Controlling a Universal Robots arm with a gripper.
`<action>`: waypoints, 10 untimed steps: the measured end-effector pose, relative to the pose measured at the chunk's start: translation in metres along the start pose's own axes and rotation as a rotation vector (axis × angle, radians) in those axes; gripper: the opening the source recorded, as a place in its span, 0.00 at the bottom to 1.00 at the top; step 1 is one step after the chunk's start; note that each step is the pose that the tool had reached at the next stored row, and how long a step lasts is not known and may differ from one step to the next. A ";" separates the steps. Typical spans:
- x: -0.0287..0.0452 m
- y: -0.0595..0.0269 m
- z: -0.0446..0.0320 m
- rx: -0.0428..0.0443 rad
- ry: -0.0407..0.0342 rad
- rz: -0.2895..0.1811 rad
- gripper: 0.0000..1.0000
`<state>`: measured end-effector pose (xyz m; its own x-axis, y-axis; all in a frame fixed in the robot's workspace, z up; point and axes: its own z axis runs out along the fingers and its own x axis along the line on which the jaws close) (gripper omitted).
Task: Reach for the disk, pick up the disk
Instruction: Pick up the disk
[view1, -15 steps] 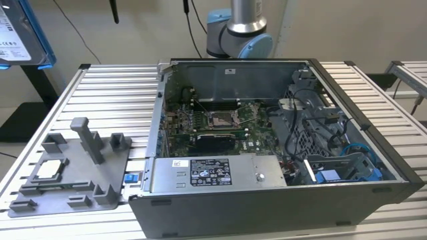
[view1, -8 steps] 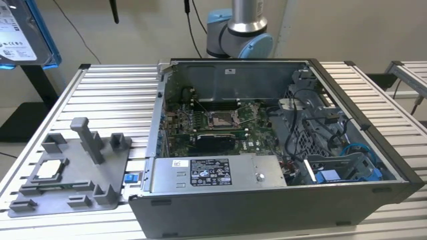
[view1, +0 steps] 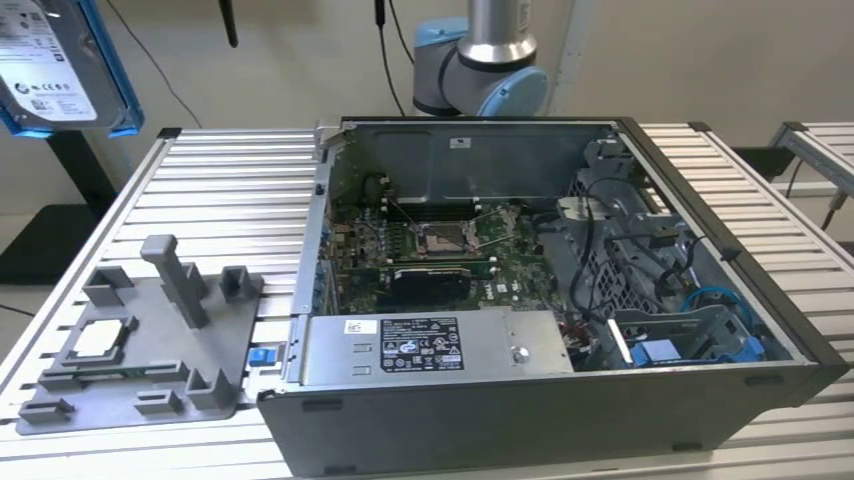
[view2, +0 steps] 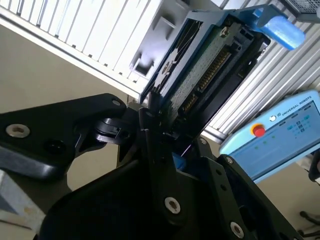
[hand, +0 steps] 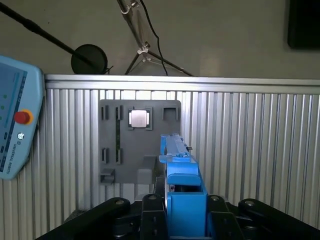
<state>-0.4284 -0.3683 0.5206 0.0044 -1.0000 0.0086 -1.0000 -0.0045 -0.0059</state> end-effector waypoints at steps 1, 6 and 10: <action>0.0000 -0.0023 0.0000 0.0000 0.0000 0.000 0.00; 0.0001 -0.0148 0.0001 0.0000 0.0000 0.000 0.00; 0.0001 -0.0243 0.0001 -0.0001 0.0000 0.000 0.00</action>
<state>-0.4042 -0.3683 0.5206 0.0044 -1.0000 0.0086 -1.0000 -0.0044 -0.0058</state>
